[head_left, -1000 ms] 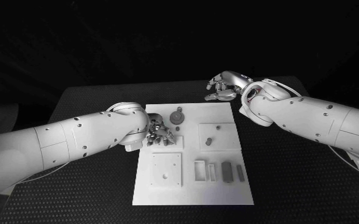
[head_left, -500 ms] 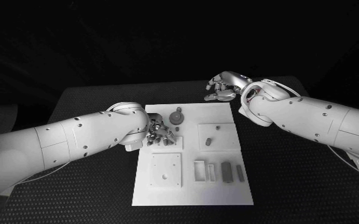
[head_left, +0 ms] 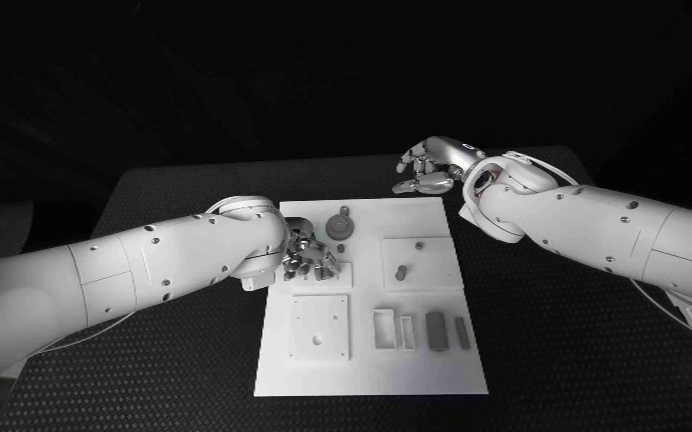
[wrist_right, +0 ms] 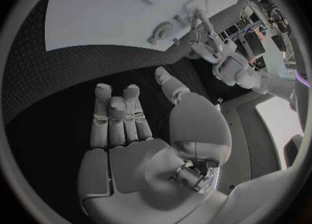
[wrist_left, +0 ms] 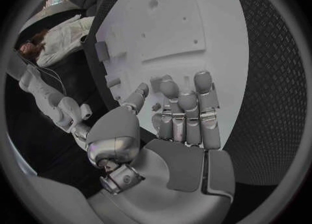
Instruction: Assemble the parts on the task board
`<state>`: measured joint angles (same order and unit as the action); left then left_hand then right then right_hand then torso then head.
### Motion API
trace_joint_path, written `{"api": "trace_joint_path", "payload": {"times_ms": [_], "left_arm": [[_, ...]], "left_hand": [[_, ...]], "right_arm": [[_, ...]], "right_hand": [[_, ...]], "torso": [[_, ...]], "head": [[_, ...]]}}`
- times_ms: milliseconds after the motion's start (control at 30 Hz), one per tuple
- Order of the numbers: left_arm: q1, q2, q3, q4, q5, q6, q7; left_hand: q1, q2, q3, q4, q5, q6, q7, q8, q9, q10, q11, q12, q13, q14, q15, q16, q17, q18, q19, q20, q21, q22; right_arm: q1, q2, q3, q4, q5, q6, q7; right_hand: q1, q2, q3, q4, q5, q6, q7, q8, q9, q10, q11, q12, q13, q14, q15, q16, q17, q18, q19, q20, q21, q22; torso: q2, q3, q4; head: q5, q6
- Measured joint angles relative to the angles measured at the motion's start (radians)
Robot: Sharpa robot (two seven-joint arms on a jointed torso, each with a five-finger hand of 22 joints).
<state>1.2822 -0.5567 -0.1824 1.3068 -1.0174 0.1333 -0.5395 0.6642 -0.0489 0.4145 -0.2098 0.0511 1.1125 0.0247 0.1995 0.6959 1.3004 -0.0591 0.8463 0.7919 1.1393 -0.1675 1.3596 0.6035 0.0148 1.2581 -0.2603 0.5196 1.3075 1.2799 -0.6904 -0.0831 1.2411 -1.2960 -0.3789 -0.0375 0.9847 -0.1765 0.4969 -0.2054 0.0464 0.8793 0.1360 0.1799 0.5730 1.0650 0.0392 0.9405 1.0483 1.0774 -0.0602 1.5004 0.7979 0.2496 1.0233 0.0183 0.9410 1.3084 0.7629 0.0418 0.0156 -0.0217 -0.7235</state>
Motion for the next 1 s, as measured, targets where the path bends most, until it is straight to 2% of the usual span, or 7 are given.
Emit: {"api": "trace_joint_path", "payload": {"times_ms": [300,500,600,1000], "left_arm": [[0.000,0.005,0.001,-0.004,-0.001,0.005,-0.005],[0.001,0.007,0.001,-0.005,-0.001,0.008,-0.010],[0.001,0.007,0.001,-0.005,-0.001,0.008,-0.010],[0.001,0.004,0.002,-0.002,0.001,0.005,-0.003]], "left_hand": [[0.000,0.000,0.006,0.006,0.000,0.000,0.000,0.000,-0.006,0.000,0.000,0.004,0.001,0.000,0.000,0.005,-0.001,0.001,-0.002,0.002,0.000,0.000],[0.038,0.046,0.029,-0.015,0.000,0.000,0.000,0.000,-0.007,0.000,0.000,0.009,0.003,-0.003,0.004,0.010,-0.004,0.003,-0.002,0.002,0.006,0.000],[0.052,0.060,0.039,-0.025,0.000,0.000,0.000,0.000,-0.008,0.000,0.000,0.009,0.003,-0.003,0.004,0.010,-0.005,0.003,-0.003,0.003,0.008,0.000],[0.110,0.081,0.073,-0.060,-0.005,0.000,0.000,-0.004,-0.009,0.000,0.000,0.012,0.002,-0.005,0.006,0.015,-0.012,0.004,-0.005,0.005,0.016,0.000]], "right_arm": [[0.000,0.000,0.000,0.000,0.001,0.000,0.000],[0.000,0.001,0.000,0.001,0.001,0.002,0.000],[0.000,0.001,0.000,0.001,0.001,0.002,0.000],[0.000,0.000,0.000,0.001,0.001,0.006,0.000]], "right_hand": [[0.000,0.000,0.000,0.000,0.000,0.000,0.000,0.000,0.000,0.000,0.000,0.000,-0.001,0.000,0.000,0.000,0.000,0.000,0.000,0.000,0.000,0.000],[0.000,0.000,0.000,0.000,0.000,0.000,0.000,0.000,0.000,0.000,0.000,0.000,-0.001,0.000,0.000,0.000,0.000,0.000,0.000,0.000,0.000,0.000],[0.000,0.000,0.000,0.000,0.000,0.000,0.000,0.000,0.000,0.000,0.000,0.000,-0.001,0.000,0.000,0.000,0.000,0.000,0.000,0.000,0.000,0.000],[0.000,0.000,0.000,0.000,0.000,-0.002,-0.002,0.000,0.000,0.000,0.000,0.000,-0.002,0.000,0.000,0.000,0.000,0.000,0.000,0.000,0.000,0.000]], "torso": [[0.000,-0.0001,0.0001],[0.000,-0.0003,0.0001],[0.000,-0.0006,0.0001],[0.000,-0.0007,0.0013]], "head": [[-0.003,-0.002],[-0.003,-0.004],[-0.003,-0.004],[-0.005,-0.003]]}}
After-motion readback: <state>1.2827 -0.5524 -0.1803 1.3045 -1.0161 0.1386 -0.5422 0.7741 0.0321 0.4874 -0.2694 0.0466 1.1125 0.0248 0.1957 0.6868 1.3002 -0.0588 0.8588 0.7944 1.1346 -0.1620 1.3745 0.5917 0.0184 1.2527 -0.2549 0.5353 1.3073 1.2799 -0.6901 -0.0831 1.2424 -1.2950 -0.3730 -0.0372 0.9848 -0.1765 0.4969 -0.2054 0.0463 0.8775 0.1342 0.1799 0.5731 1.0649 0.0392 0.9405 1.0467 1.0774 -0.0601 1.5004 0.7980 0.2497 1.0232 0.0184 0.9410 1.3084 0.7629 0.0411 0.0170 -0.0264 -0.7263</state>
